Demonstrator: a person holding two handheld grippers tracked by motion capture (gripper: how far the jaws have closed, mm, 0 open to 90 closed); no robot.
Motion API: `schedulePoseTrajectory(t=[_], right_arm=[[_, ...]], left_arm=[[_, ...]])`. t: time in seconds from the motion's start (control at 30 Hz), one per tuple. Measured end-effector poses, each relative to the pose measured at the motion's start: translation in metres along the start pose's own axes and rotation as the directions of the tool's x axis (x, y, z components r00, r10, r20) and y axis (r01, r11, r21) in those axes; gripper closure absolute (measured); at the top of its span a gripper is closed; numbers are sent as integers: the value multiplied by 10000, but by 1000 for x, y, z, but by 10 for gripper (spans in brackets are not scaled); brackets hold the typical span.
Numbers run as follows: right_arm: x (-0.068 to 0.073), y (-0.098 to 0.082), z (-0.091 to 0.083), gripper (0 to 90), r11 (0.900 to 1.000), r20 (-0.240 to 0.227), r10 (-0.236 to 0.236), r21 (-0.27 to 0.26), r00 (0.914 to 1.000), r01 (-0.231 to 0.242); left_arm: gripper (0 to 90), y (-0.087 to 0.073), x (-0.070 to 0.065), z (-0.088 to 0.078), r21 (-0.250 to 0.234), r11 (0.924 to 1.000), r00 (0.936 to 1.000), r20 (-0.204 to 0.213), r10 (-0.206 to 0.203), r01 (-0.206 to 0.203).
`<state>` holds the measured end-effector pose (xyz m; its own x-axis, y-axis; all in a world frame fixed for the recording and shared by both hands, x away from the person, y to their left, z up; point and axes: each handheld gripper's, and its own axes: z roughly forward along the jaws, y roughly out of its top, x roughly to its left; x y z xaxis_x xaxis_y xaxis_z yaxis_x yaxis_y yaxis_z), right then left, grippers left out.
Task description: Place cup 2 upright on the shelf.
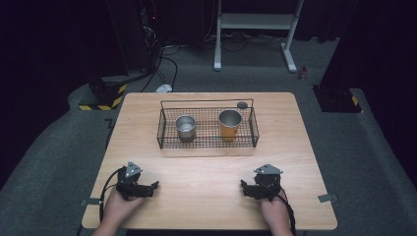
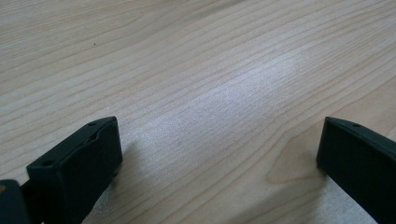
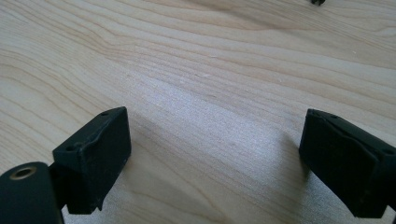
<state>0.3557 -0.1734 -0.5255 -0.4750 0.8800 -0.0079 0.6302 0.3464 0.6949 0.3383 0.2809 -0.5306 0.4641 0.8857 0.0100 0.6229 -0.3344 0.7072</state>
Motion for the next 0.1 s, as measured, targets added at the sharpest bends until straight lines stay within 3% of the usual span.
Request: schedulePoseTrajectory(t=[0.1], right_arm=[[0,0,0,92,10000,6,-36,-20,10000,36]], left_arm=[[3,1,0,0,21,10000,10000,27,-5,5]])
